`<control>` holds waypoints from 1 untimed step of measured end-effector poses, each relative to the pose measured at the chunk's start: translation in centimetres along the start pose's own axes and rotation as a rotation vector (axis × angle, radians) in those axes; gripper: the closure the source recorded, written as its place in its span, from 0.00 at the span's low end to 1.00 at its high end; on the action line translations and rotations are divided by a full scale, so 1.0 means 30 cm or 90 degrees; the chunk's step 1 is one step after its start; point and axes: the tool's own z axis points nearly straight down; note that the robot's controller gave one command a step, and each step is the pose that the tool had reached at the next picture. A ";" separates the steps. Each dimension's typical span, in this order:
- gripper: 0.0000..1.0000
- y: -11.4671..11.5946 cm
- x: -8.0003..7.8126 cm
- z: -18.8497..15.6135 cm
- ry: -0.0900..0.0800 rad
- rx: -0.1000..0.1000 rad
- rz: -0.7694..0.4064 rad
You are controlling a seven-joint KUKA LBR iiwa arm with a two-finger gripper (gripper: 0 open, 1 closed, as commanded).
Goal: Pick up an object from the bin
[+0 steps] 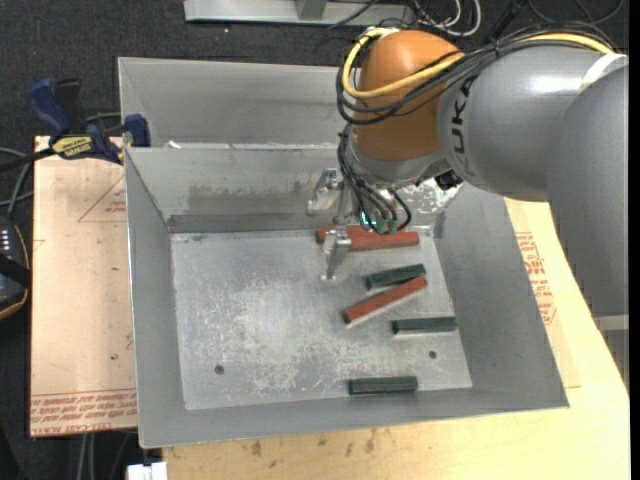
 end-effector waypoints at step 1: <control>0.00 0.000 -0.001 -0.007 -0.001 0.000 0.000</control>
Offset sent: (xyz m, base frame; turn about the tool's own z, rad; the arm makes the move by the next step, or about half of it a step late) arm -0.0032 -0.0191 -0.0010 -0.4191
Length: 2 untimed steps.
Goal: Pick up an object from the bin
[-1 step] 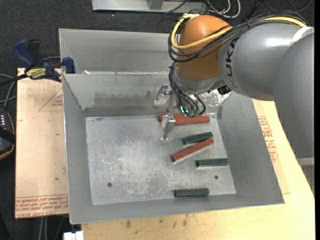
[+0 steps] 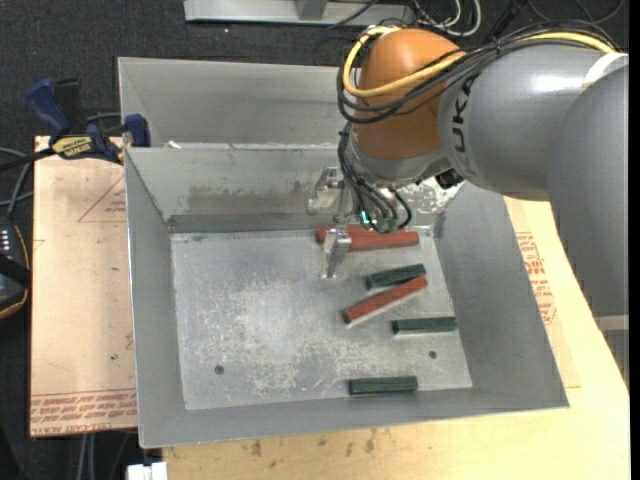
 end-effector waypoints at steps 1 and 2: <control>0.00 -0.017 0.001 -0.003 -0.004 0.000 -0.103; 0.00 -0.130 -0.007 0.126 -0.005 0.001 -0.219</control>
Offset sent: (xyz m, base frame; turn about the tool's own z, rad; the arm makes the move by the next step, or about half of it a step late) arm 0.0028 -0.0708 -0.0809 -0.1629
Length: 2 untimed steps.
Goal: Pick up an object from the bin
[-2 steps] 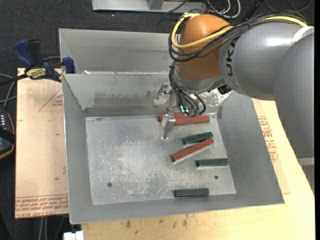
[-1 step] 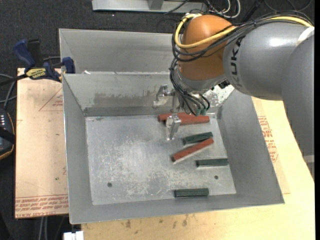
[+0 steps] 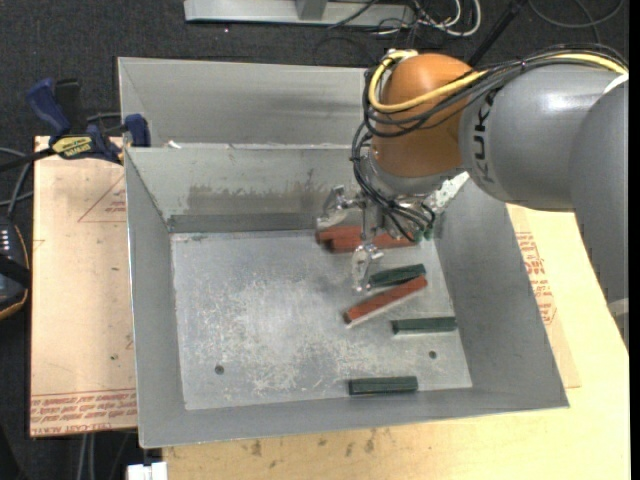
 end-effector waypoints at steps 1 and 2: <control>0.00 -0.077 0.053 0.081 0.001 -0.001 0.114; 1.00 -0.240 0.059 0.139 -0.011 0.000 0.082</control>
Offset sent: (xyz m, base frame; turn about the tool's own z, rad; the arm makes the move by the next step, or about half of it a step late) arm 0.0013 -0.0769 -0.0504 0.1271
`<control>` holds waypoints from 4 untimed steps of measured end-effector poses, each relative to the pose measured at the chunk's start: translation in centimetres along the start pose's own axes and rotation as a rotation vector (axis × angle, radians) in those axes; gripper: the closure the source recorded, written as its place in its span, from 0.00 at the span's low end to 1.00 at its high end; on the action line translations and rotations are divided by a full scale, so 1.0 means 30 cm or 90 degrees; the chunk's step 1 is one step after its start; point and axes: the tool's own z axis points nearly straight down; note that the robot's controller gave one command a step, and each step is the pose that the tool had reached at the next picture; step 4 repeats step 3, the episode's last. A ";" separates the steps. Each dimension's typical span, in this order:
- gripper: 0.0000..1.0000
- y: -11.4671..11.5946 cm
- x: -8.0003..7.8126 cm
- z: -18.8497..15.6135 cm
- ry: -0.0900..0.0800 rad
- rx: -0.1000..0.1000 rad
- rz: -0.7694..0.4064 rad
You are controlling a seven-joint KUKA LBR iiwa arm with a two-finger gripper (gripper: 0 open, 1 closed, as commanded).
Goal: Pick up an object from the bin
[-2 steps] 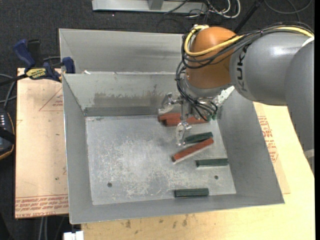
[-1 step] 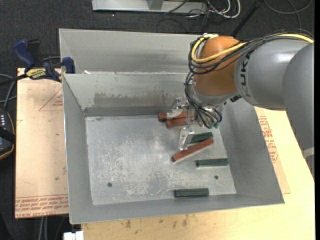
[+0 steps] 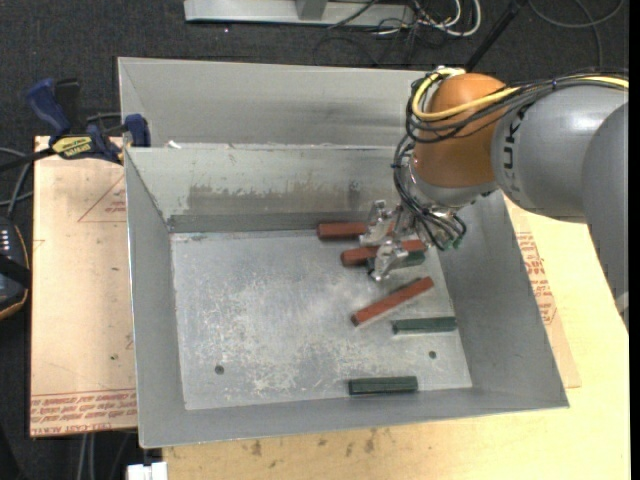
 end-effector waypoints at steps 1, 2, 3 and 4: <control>1.00 -0.001 0.000 0.000 0.000 0.000 0.000; 1.00 -0.009 0.021 -0.127 0.013 0.000 0.003; 1.00 -0.008 0.037 -0.477 0.012 0.000 -0.004; 1.00 -0.008 0.037 -0.477 0.012 0.000 -0.004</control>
Offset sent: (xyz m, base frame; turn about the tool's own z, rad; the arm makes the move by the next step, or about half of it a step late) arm -0.0060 -0.0060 0.0505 0.0074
